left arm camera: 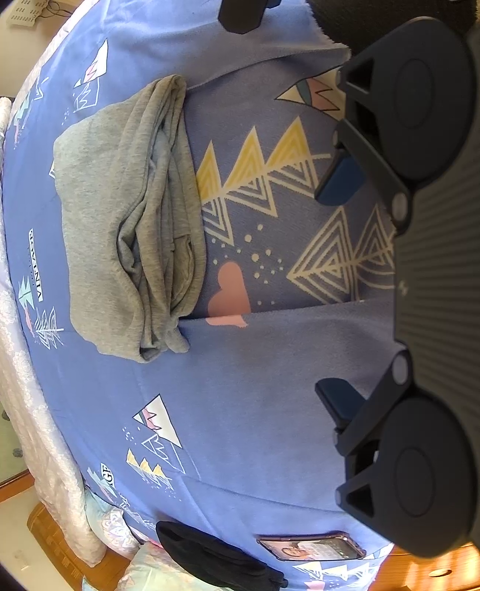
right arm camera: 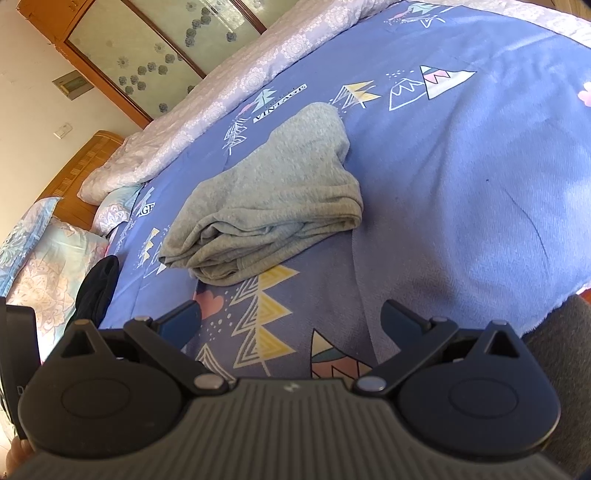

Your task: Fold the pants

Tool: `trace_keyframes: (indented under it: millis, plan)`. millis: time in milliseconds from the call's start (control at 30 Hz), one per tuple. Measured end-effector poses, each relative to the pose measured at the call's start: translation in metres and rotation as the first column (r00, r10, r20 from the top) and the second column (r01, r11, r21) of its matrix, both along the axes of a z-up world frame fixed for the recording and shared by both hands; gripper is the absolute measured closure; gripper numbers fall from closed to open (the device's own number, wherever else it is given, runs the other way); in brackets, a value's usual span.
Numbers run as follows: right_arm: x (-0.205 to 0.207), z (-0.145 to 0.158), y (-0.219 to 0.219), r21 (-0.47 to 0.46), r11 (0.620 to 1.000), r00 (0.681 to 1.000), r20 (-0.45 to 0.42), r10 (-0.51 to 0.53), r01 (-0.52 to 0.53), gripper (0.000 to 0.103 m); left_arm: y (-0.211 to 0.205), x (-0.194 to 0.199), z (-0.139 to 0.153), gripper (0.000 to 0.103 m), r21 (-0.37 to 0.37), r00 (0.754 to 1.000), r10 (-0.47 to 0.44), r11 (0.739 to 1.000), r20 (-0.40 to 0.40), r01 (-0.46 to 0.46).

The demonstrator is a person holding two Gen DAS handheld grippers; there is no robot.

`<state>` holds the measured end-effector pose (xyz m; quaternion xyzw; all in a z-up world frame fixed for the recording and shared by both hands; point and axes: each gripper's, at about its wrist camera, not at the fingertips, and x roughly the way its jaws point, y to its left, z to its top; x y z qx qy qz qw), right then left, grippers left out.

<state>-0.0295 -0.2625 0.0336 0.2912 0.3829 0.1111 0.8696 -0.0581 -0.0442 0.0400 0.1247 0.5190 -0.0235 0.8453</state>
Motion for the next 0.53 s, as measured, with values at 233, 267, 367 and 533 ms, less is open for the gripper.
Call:
trace_keyframes:
  millis: [233,267,367,533]
  plan:
    - [0.0002,-0.0013,-0.0005,0.002,1.0,1.0,-0.004,-0.001,0.001,0.0,-0.0014,-0.0003,-0.0013,0.0,0.0,1.0,-0.006,1.0,-0.003,0.006]
    - [0.0002,-0.0013,-0.0006,0.002,1.0,1.0,-0.004,-0.001,0.001,0.0,-0.0015,-0.0002,-0.0013,0.0,0.0,1.0,-0.006,1.0,-0.003,0.006]
    - [0.0002,-0.0013,-0.0004,0.002,1.0,1.0,-0.005,-0.001,0.001,0.0,-0.0013,-0.0006,-0.0012,0.0,-0.007,1.0,-0.007,1.0,0.0,0.007]
    - [0.0001,-0.0015,-0.0005,0.003,1.0,1.0,-0.006,-0.001,0.001,0.0,-0.0017,-0.0019,0.0025,0.0,-0.014,1.0,-0.017,1.0,0.024,0.017]
